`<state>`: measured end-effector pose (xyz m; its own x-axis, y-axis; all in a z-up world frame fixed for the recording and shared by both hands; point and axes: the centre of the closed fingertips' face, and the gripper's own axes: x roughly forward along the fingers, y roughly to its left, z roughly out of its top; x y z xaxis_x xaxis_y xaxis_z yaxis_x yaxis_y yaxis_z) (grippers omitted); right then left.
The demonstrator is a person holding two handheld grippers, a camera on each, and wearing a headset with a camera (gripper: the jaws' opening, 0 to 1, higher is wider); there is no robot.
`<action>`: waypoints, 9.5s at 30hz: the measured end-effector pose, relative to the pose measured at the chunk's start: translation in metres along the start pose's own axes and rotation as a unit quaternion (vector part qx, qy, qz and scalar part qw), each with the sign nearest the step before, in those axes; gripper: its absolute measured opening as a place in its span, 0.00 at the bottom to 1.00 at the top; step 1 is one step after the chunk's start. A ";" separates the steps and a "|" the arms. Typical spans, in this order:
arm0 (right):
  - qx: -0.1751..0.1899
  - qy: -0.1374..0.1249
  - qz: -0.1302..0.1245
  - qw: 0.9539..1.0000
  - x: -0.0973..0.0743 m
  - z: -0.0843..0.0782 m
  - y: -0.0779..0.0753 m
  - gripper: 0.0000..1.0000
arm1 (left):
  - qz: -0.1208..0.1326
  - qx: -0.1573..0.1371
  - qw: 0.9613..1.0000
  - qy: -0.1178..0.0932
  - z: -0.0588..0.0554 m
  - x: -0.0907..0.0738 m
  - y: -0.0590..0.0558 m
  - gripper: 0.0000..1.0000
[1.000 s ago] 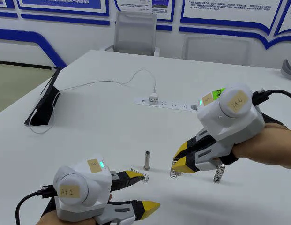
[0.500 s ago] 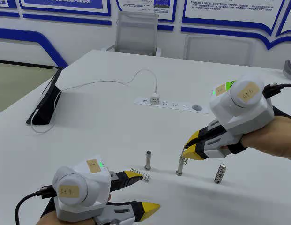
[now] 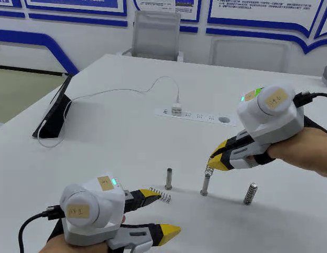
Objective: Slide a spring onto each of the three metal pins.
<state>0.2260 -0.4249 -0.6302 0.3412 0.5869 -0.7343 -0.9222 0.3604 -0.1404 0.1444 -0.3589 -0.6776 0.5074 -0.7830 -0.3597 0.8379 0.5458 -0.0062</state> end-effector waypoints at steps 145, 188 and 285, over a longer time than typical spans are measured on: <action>0.068 0.023 0.044 0.996 0.118 -0.013 0.061 0.16 | 0.019 -0.013 1.000 0.008 -0.009 -0.011 0.013 0.45; -0.047 0.051 0.108 0.992 0.041 -0.021 0.097 0.12 | 0.000 0.003 1.000 0.012 -0.007 -0.003 0.003 0.43; -0.105 0.007 0.134 0.985 0.021 0.037 0.122 0.12 | -0.013 0.045 0.999 0.003 -0.001 0.002 -0.009 0.22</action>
<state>0.1281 -0.3415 -0.6383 0.0788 0.6293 -0.7731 -0.9967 0.0343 -0.0736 0.1379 -0.3657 -0.6790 0.4846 -0.7944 -0.3661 0.8655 0.4963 0.0687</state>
